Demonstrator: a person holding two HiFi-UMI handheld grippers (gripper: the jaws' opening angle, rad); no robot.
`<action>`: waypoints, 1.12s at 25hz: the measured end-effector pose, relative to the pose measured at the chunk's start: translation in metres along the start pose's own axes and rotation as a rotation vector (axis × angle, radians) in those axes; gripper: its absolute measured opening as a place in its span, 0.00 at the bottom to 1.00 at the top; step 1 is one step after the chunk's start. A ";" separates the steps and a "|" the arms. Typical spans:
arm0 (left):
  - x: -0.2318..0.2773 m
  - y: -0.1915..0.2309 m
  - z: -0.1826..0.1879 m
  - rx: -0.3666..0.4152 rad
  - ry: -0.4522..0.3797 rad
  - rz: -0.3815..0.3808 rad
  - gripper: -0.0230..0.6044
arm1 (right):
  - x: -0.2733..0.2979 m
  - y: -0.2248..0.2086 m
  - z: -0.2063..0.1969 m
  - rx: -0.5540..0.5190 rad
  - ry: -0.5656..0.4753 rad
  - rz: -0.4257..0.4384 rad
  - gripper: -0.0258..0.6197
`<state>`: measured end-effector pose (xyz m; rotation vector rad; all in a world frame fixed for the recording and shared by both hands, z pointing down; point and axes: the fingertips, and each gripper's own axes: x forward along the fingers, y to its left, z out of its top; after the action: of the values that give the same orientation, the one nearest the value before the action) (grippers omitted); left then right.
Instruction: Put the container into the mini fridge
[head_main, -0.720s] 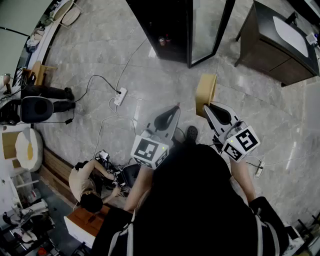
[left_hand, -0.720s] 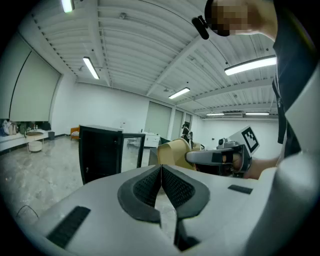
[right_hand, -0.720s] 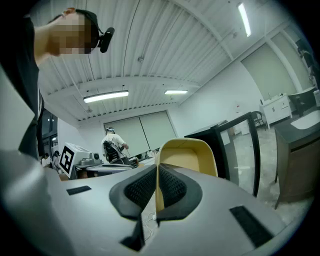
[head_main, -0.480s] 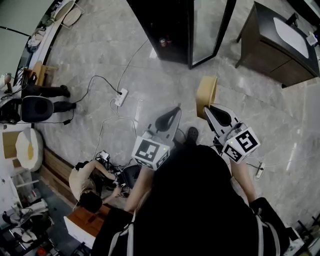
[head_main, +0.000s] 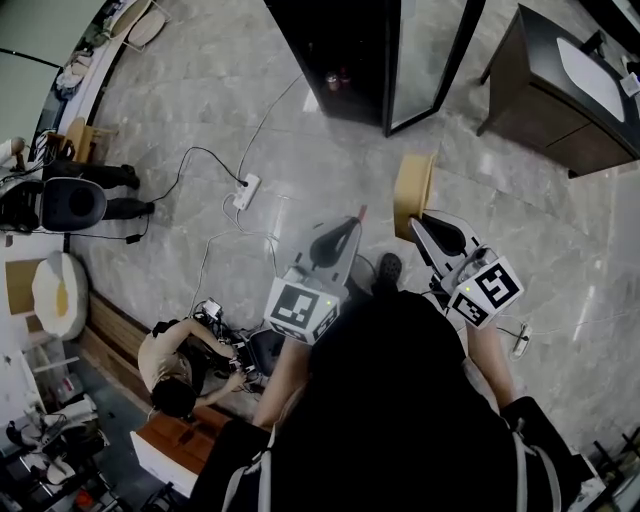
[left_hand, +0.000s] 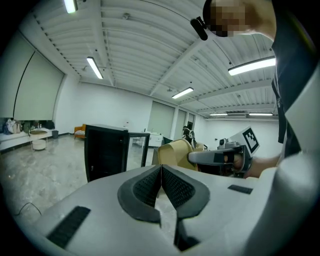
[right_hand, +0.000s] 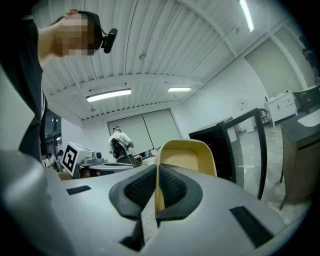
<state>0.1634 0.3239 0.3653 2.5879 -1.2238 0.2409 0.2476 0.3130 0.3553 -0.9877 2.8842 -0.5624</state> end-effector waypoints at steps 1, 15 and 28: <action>-0.001 0.006 -0.001 -0.004 0.001 0.000 0.09 | 0.005 0.001 -0.001 -0.004 0.006 -0.001 0.09; 0.000 0.149 0.021 -0.004 0.000 -0.098 0.09 | 0.143 -0.006 0.011 -0.016 0.020 -0.122 0.09; -0.009 0.281 0.038 0.027 0.020 -0.254 0.09 | 0.281 0.004 0.015 -0.070 0.040 -0.238 0.09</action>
<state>-0.0585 0.1477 0.3740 2.7214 -0.8785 0.2321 0.0238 0.1422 0.3617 -1.3572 2.8579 -0.5013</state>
